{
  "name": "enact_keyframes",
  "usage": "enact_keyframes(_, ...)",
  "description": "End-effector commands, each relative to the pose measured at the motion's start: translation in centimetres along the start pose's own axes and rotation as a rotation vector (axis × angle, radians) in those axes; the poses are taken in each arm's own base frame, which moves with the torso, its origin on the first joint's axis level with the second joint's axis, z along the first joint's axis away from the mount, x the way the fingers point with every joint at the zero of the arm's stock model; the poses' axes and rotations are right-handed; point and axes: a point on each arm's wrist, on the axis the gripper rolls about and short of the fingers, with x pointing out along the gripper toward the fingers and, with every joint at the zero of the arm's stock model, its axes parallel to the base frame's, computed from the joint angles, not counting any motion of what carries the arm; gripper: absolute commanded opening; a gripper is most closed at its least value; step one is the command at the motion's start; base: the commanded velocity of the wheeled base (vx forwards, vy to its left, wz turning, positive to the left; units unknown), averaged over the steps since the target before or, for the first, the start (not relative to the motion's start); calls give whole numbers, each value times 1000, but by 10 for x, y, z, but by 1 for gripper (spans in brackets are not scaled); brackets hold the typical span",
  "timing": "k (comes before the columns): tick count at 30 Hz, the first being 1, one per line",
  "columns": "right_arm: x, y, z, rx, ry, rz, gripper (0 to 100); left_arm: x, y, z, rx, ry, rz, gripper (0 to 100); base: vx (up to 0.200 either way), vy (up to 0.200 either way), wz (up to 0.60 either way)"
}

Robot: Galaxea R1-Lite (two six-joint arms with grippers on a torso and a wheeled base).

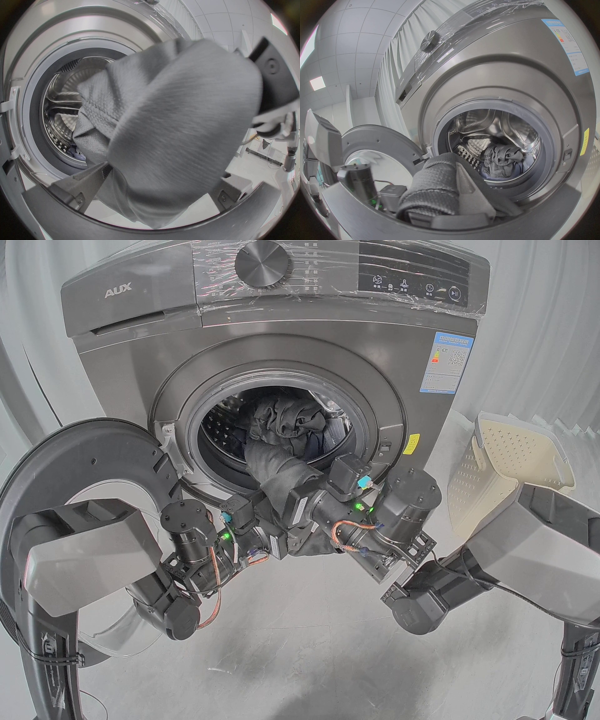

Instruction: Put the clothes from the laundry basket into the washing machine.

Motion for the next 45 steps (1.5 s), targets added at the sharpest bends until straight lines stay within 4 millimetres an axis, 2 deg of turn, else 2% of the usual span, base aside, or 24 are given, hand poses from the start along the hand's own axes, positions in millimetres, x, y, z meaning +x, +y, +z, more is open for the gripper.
enact_keyframes(1,-11,13,6,16,16,19,0,10,9,-15,1,3,31,100,0,0,0)
enact_keyframes(10,-23,29,21,37,14,48,0,13,35,-28,9,5,91,100,0,0,0)
enact_keyframes(15,-23,31,22,45,13,50,0,15,37,-27,9,-3,95,100,0,0,0)
enact_keyframes(16,-23,28,23,43,11,43,0,13,37,-27,12,-3,95,0,0,0,0)
enact_keyframes(20,-21,14,23,34,8,-6,0,13,37,-23,12,-10,97,0,0,0,0)
enact_keyframes(27,-24,-30,12,9,49,-122,0,10,35,13,5,-87,119,0,0,0,0)
enact_keyframes(28,-24,-30,12,9,49,-122,0,10,35,13,5,-87,119,0,0,0,0)
enact_keyframes(31,-37,-48,-12,-10,143,-163,0,2,31,33,-5,-115,117,0,0,0,0)
enact_keyframes(36,-47,-52,-37,-17,222,-167,0,-11,23,55,-19,-138,119,0,0,0,0)
enact_keyframes(41,-44,-46,-39,-16,218,-146,0,-22,15,73,-53,-167,102,0,0,0,0)
enact_keyframes(45,-45,-41,-46,-32,234,-107,0,-27,10,71,-59,-147,95,0,0,0,0)
